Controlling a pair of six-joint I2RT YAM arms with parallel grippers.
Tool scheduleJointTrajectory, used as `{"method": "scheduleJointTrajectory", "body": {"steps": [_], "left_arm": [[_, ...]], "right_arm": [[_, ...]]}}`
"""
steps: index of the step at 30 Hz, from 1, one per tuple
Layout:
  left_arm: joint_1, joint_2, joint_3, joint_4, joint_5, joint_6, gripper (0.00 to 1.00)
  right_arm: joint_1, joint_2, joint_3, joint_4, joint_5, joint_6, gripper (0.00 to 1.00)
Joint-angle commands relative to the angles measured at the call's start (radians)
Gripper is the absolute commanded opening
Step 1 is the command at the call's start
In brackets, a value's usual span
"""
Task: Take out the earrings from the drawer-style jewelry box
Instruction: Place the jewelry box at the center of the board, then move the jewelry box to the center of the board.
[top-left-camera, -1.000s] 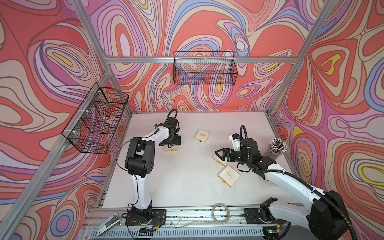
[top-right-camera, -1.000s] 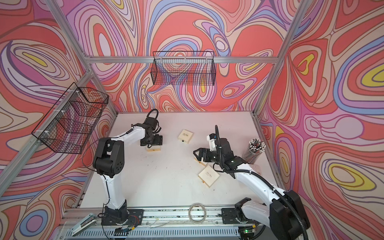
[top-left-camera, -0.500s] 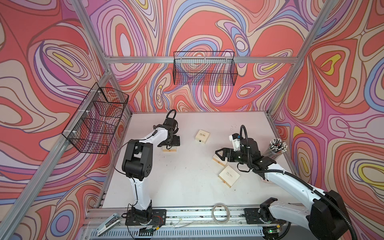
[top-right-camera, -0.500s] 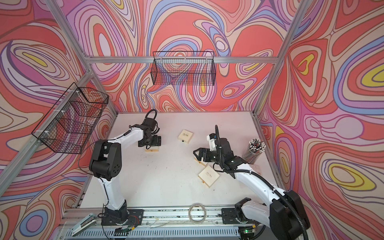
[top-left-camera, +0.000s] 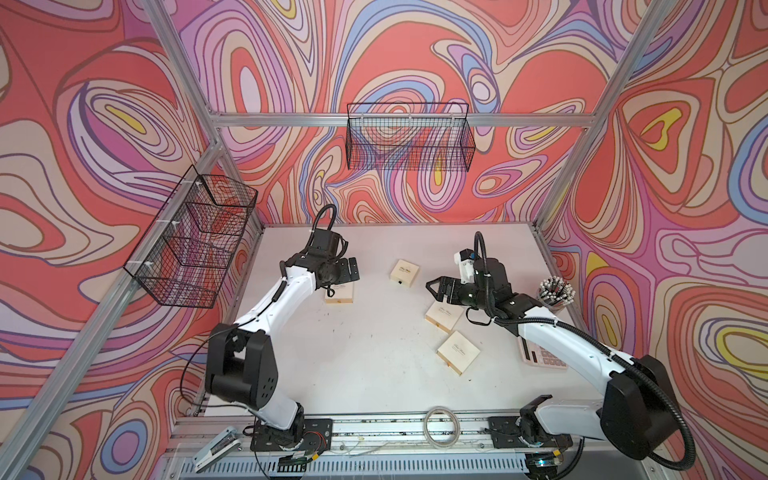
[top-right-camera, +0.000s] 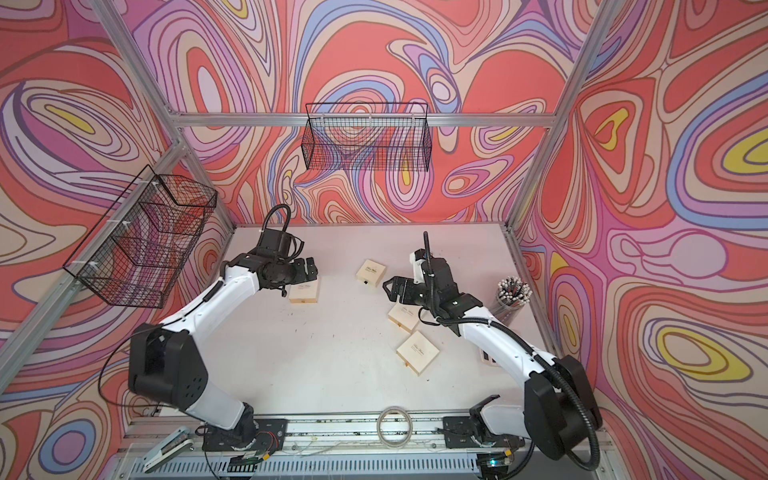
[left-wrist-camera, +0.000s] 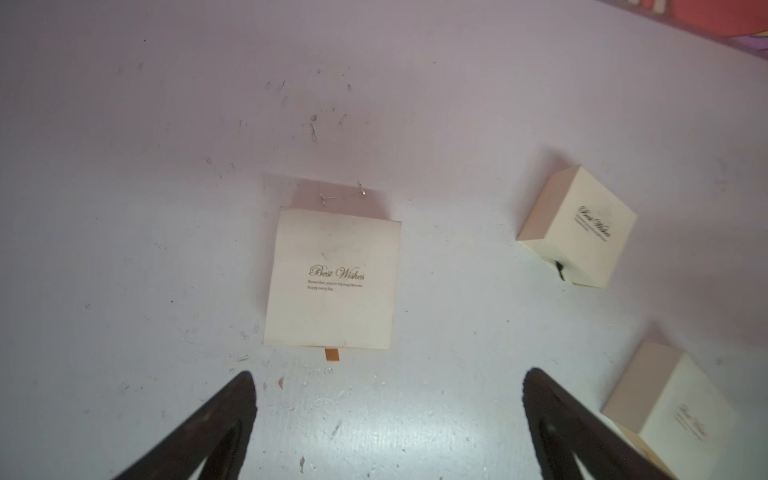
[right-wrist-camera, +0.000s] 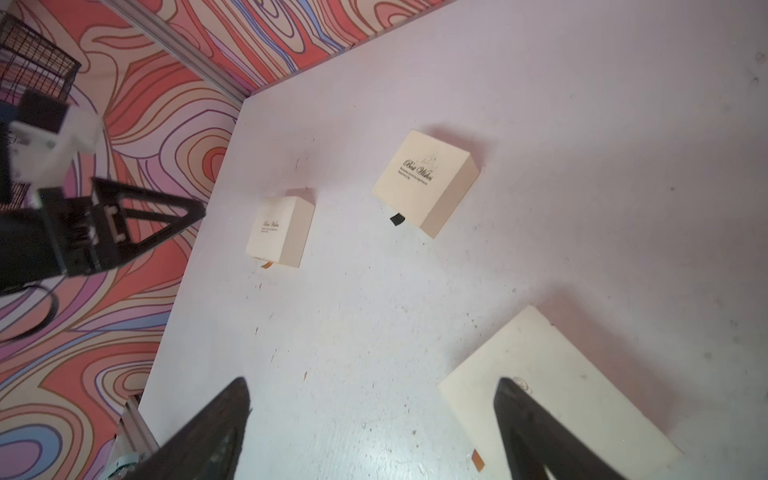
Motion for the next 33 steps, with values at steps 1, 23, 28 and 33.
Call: {"method": "scheduleJointTrajectory", "body": {"steps": [1,23,28,33], "left_arm": [[0.009,-0.139,-0.075,0.100,0.151,-0.053,0.99],[0.012,-0.454,-0.466,0.360,0.524,-0.258,1.00],[0.012,-0.474,-0.540,0.448,0.578,-0.297,1.00],[0.013,-0.473,-0.570,0.489,0.609,-0.312,1.00]], "right_arm": [[0.001,0.093,0.090,-0.031,0.082,-0.019,0.93],[-0.016,0.918,0.888,-0.284,0.130,-0.122,0.83],[-0.025,1.038,1.029,-0.312,0.090,-0.154,0.83],[-0.030,1.118,1.105,-0.298,-0.034,-0.168,0.83]]}}
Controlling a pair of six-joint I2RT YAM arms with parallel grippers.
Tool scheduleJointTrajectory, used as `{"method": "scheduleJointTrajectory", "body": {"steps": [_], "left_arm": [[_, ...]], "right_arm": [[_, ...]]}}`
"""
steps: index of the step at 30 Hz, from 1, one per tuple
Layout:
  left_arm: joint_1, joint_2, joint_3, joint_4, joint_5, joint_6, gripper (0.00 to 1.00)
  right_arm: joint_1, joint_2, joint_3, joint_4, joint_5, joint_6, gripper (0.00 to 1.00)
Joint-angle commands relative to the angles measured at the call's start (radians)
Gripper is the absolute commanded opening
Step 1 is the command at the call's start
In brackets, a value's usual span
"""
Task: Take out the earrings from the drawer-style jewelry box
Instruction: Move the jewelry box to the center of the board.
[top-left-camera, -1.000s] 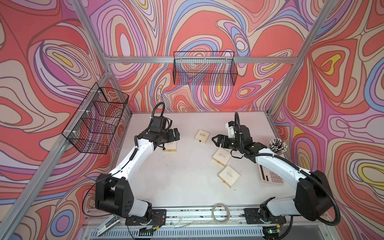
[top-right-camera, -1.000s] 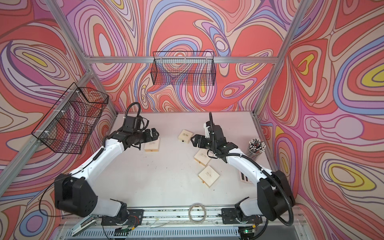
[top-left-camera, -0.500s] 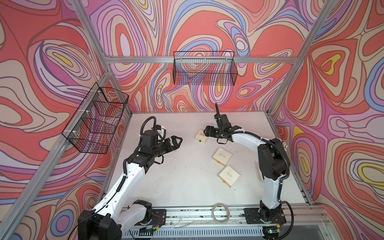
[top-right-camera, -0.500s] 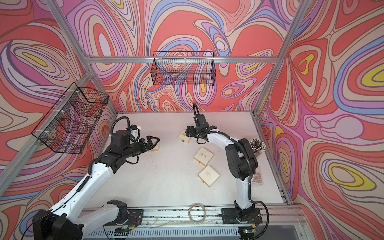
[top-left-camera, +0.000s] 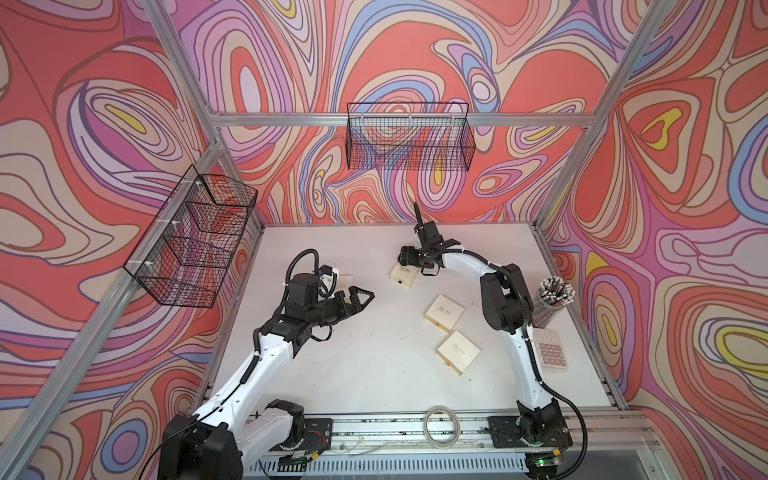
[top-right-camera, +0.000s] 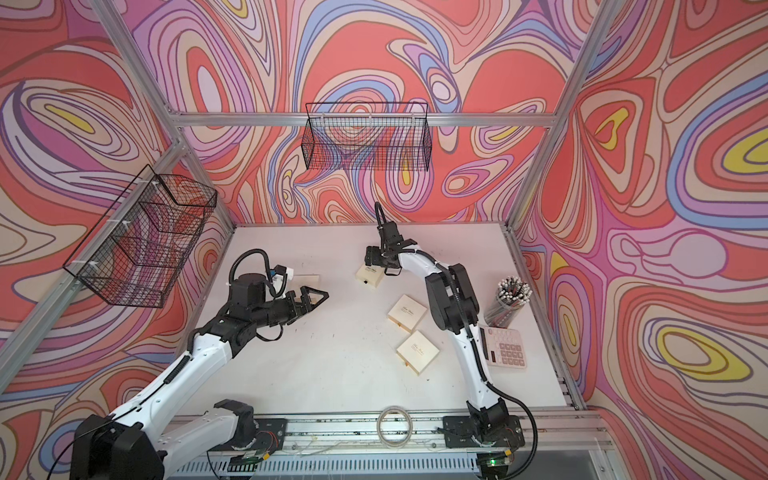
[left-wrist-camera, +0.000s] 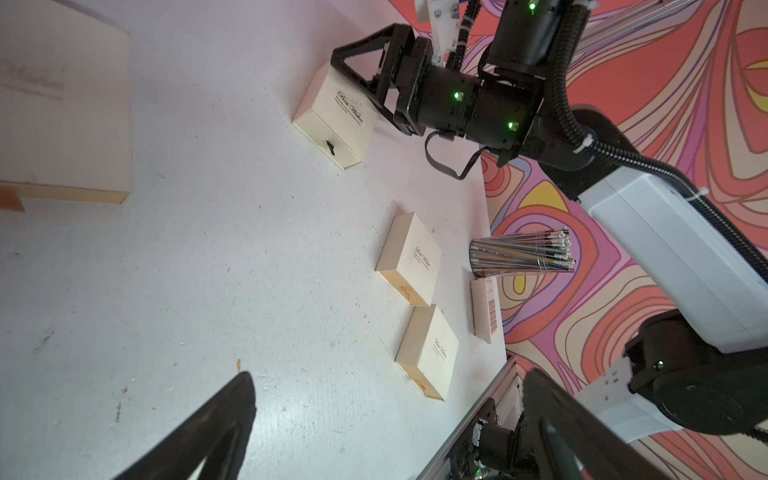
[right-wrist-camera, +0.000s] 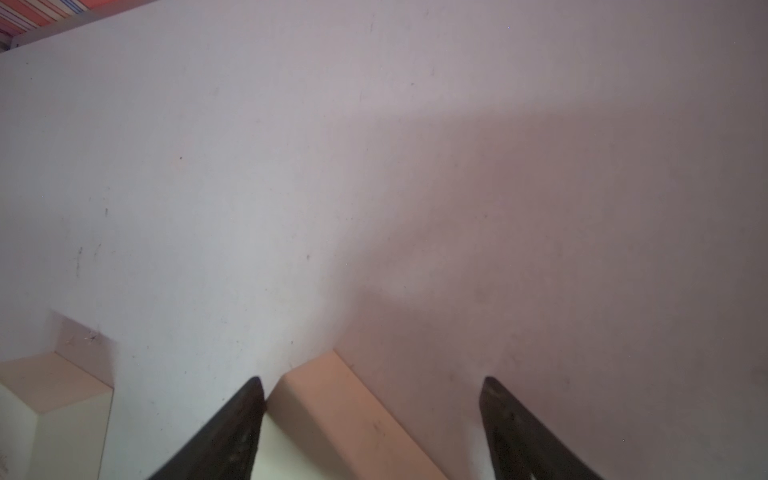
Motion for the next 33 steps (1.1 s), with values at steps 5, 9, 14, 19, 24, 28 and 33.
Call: {"method": "scheduleJointTrajectory", "body": {"steps": [5,9,14,19,24,28,33], "left_arm": [[0.007,0.010,-0.018,0.092,0.055,-0.029,0.99],[0.004,0.053,-0.010,0.080,0.055,-0.029,0.93],[-0.040,0.108,-0.011,0.083,0.031,-0.034,0.85],[-0.087,0.147,-0.017,0.099,-0.024,-0.041,0.78],[-0.110,0.178,-0.025,0.112,-0.056,-0.053,0.70],[-0.118,0.177,-0.037,0.093,-0.108,-0.050,0.66],[-0.118,0.123,-0.071,0.046,-0.186,-0.043,0.65]], "right_arm": [[-0.005,0.038,-0.005,0.059,-0.213,-0.027,0.83],[-0.005,0.014,-0.065,0.081,-0.241,-0.027,0.81],[0.008,-0.046,-0.198,0.138,-0.280,-0.061,0.79],[0.027,-0.078,-0.281,0.137,-0.276,-0.107,0.76],[0.048,-0.124,-0.375,0.148,-0.300,-0.153,0.74],[0.069,-0.166,-0.466,0.183,-0.336,-0.175,0.73],[0.123,-0.232,-0.614,0.260,-0.354,-0.174,0.70]]}}
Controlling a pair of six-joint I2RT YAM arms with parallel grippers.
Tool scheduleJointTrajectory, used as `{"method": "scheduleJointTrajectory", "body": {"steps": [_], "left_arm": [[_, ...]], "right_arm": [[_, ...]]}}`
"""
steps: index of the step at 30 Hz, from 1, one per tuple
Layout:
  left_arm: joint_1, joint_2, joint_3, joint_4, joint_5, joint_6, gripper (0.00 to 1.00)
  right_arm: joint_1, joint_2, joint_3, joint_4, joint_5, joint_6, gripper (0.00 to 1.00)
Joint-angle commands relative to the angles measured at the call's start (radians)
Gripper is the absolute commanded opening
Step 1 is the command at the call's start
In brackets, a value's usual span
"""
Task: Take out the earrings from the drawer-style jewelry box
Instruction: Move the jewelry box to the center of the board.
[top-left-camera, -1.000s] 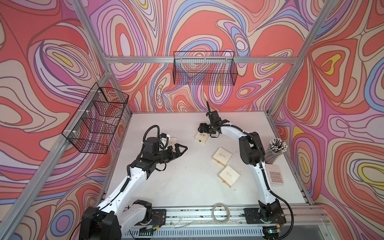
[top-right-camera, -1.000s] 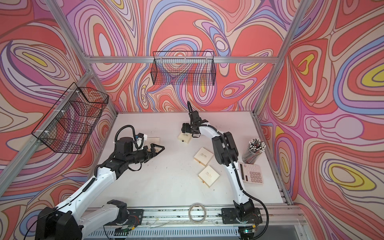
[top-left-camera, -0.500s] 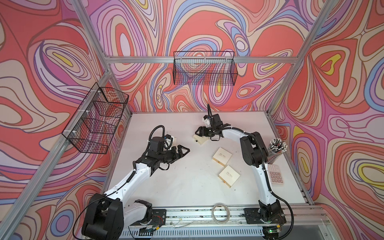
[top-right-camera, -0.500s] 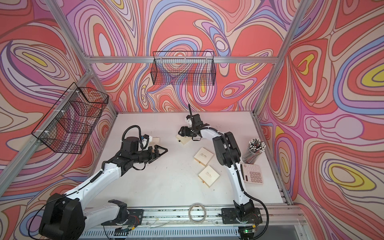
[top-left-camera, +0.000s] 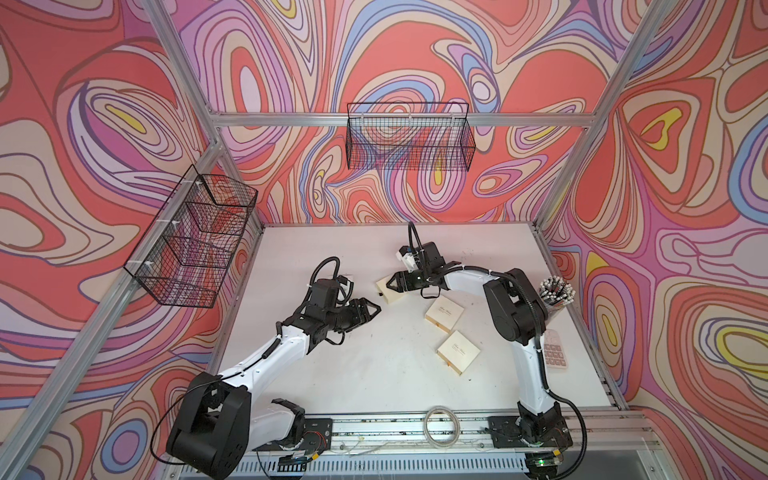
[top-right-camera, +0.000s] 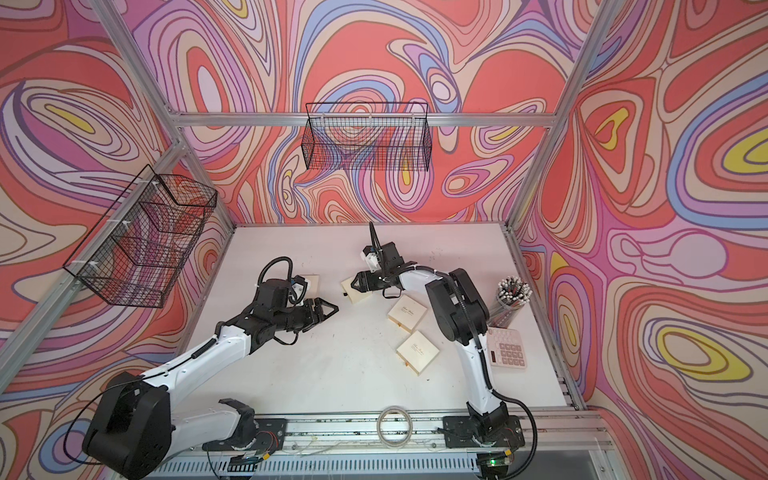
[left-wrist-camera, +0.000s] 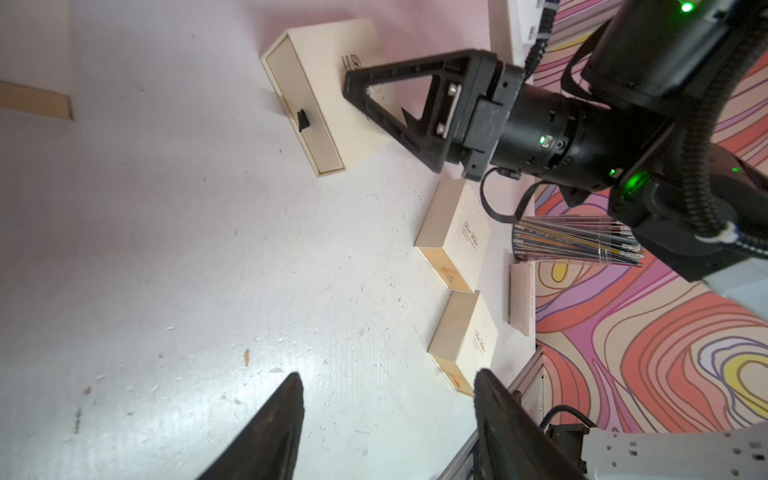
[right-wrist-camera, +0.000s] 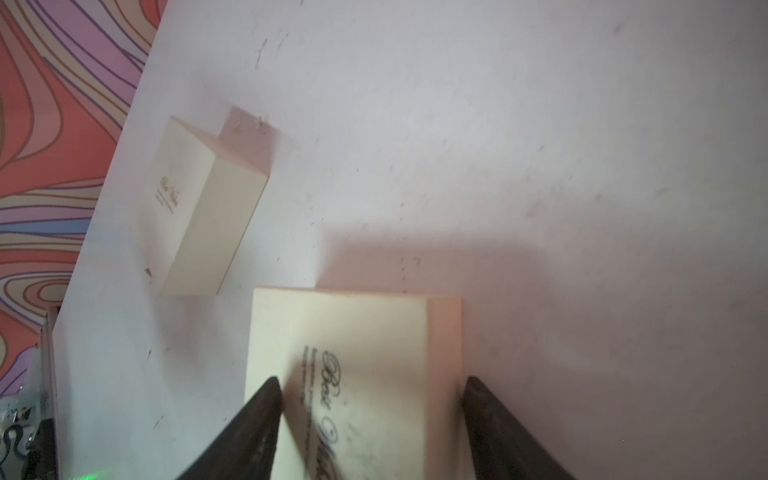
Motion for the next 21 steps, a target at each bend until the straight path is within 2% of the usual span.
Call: {"method": "scheduleJointTrajectory", "body": {"steps": [1,6,10,15,21], "left_arm": [[-0.003,-0.049,-0.031,-0.036,-0.077,-0.003,0.64],[-0.001,-0.126,-0.064,-0.110,-0.183,-0.018,0.63],[0.005,-0.181,-0.081,-0.115,-0.182,-0.023,0.63],[0.004,-0.240,-0.081,-0.151,-0.194,-0.020,0.63],[0.006,-0.296,-0.060,-0.258,-0.265,-0.011,0.63]], "right_arm": [[0.057,-0.012,-0.114,-0.046,-0.014,-0.015,0.70],[0.117,-0.083,-0.252,0.062,-0.007,0.039,0.69],[0.119,-0.166,-0.317,0.130,0.040,0.120,0.70],[0.119,-0.237,-0.262,0.110,0.172,0.207,0.72],[0.119,-0.112,-0.061,0.033,0.133,0.221,0.72]]}}
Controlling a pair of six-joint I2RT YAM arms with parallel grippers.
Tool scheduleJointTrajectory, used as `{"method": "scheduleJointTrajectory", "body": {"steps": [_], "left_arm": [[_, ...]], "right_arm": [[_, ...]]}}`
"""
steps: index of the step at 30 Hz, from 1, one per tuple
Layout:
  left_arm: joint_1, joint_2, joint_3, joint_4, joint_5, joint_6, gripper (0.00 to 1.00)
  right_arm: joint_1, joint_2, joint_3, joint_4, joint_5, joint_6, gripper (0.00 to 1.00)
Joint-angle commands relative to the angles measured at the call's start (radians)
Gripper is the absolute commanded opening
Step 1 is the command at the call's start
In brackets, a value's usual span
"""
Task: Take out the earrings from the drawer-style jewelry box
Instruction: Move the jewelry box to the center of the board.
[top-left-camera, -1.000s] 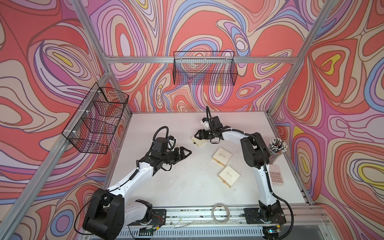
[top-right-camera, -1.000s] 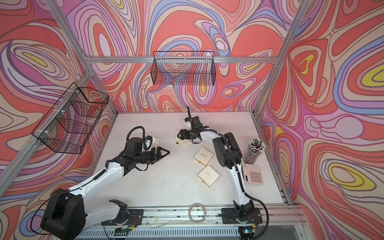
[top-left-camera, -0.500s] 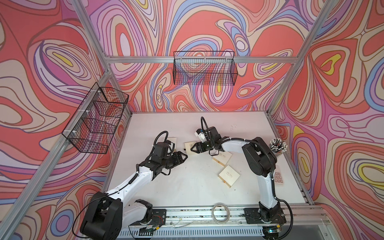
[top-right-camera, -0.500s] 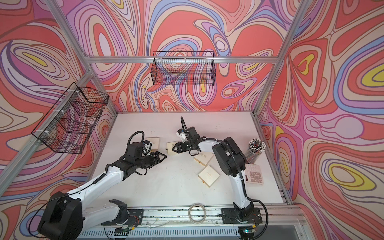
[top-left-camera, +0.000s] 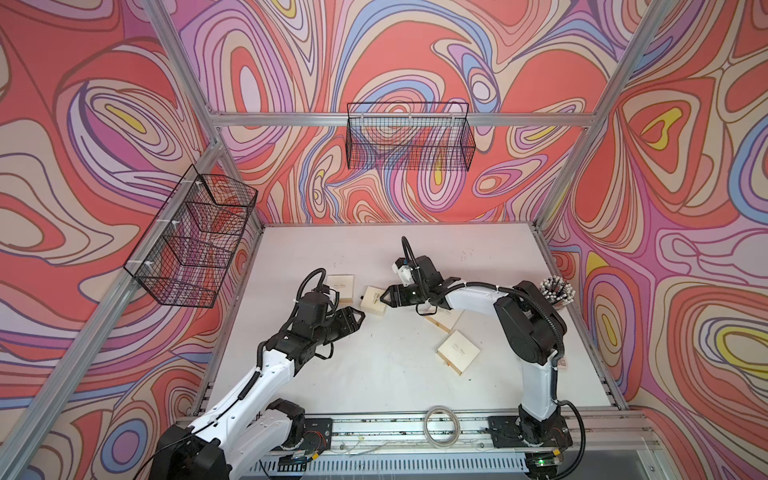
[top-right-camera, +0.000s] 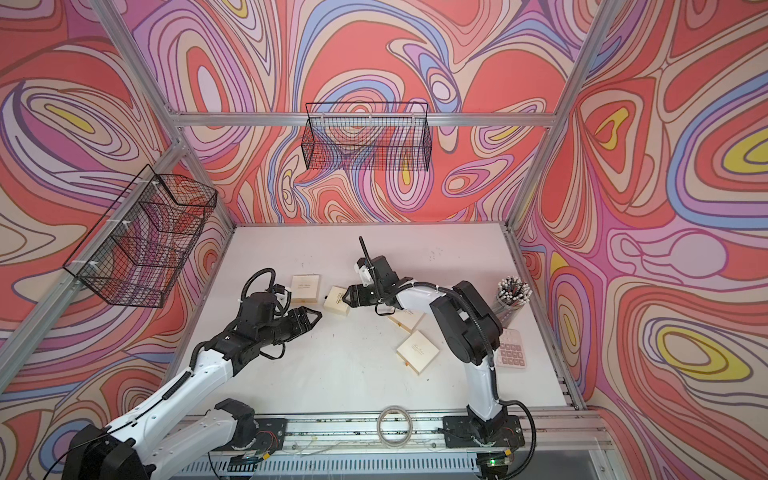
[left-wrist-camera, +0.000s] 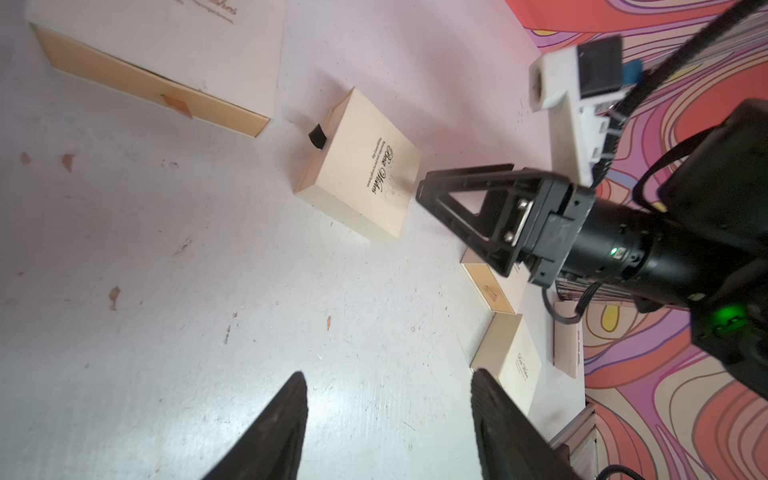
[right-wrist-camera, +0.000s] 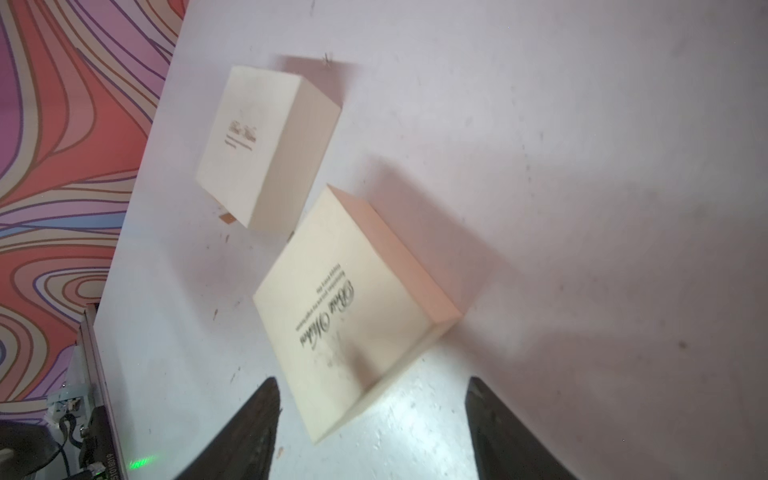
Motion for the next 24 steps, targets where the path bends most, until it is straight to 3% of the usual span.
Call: {"method": "scheduleJointTrajectory", "body": {"steps": [1,10,24], "left_arm": [[0.004,-0.040,0.021,-0.099,-0.067,-0.002,0.64],[0.006,-0.074,0.000,-0.097,-0.044,0.002,0.64],[0.007,-0.045,0.007,-0.101,-0.047,0.015,0.64]], "right_arm": [[-0.001,0.086,0.104,-0.028,-0.012,0.016,0.72],[0.000,0.304,0.357,-0.091,-0.152,-0.065,0.71],[-0.001,0.378,0.364,-0.121,-0.410,-0.225,0.66]]}}
